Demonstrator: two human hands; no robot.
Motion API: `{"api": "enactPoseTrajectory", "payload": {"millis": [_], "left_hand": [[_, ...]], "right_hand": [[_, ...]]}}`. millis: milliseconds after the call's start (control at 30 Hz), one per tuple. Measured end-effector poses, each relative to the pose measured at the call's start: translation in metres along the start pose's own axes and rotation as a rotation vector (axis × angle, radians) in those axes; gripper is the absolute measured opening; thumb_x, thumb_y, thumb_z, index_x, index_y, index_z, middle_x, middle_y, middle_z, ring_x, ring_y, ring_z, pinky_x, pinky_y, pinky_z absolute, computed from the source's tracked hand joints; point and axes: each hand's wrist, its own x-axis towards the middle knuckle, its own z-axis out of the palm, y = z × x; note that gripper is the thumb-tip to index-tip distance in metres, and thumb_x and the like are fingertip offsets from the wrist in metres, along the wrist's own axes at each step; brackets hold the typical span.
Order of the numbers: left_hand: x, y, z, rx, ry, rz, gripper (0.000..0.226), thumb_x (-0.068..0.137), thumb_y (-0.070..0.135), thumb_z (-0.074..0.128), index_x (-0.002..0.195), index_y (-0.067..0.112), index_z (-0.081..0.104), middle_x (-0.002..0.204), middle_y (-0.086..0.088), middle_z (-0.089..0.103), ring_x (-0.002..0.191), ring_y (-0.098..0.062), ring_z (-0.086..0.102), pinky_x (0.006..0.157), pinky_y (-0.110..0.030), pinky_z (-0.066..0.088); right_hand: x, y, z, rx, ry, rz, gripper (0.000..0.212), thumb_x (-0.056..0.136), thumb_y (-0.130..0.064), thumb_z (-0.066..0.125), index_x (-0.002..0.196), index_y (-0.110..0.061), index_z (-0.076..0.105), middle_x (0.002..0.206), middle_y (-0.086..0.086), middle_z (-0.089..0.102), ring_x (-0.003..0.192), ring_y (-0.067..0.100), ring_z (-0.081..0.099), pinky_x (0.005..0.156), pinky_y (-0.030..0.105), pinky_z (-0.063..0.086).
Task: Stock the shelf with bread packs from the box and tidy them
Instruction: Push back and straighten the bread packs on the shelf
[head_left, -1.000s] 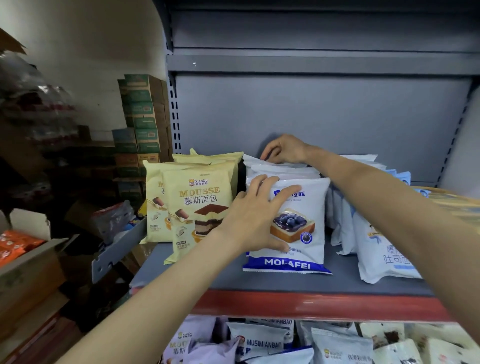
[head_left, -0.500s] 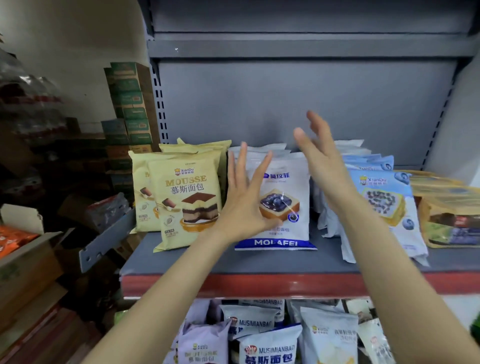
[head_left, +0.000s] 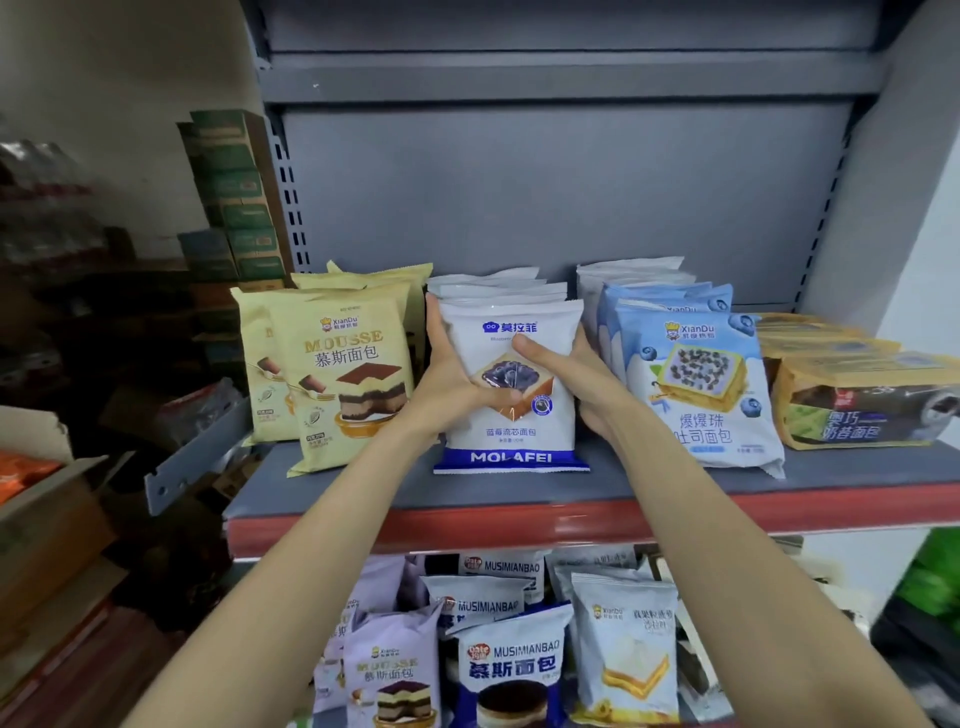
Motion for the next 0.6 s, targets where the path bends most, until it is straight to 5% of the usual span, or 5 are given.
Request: {"api": "enactPoseTrajectory", "payload": {"millis": [133, 433, 600], "left_hand": [[-0.002, -0.01, -0.009, 0.042, 0.035, 0.012, 0.144, 0.061, 0.006, 0.087, 0.143, 0.032, -0.028, 0.158, 0.008, 0.008, 0.14, -0.005, 0.026, 0.113, -0.029, 0.03], [0.003, -0.012, -0.003, 0.079, 0.025, 0.017, 0.142, 0.065, 0.015, 0.086, 0.141, 0.026, -0.033, 0.158, 0.007, 0.009, 0.135, 0.001, 0.024, 0.088, 0.005, 0.029], [-0.001, -0.012, -0.004, 0.101, 0.028, 0.063, 0.141, 0.065, 0.015, 0.086, 0.141, 0.026, -0.033, 0.156, 0.012, 0.008, 0.134, 0.003, 0.027, 0.105, -0.014, 0.03]], "right_hand": [[-0.001, 0.002, 0.005, 0.018, -0.035, 0.011, 0.073, 0.071, -0.023, 0.077, 0.134, -0.02, 0.039, 0.122, 0.001, 0.064, 0.107, 0.015, 0.065, 0.087, 0.03, 0.055], [-0.011, 0.007, 0.003, -0.124, 0.056, -0.097, 0.067, 0.076, -0.006, 0.075, 0.125, -0.026, 0.034, 0.11, -0.009, 0.063, 0.09, -0.001, 0.066, 0.067, 0.016, 0.053], [-0.018, 0.006, 0.009, -0.18, 0.087, -0.144, 0.11, 0.073, -0.002, 0.077, 0.149, -0.028, 0.002, 0.137, -0.014, 0.046, 0.113, 0.006, 0.058, 0.084, 0.026, 0.055]]}}
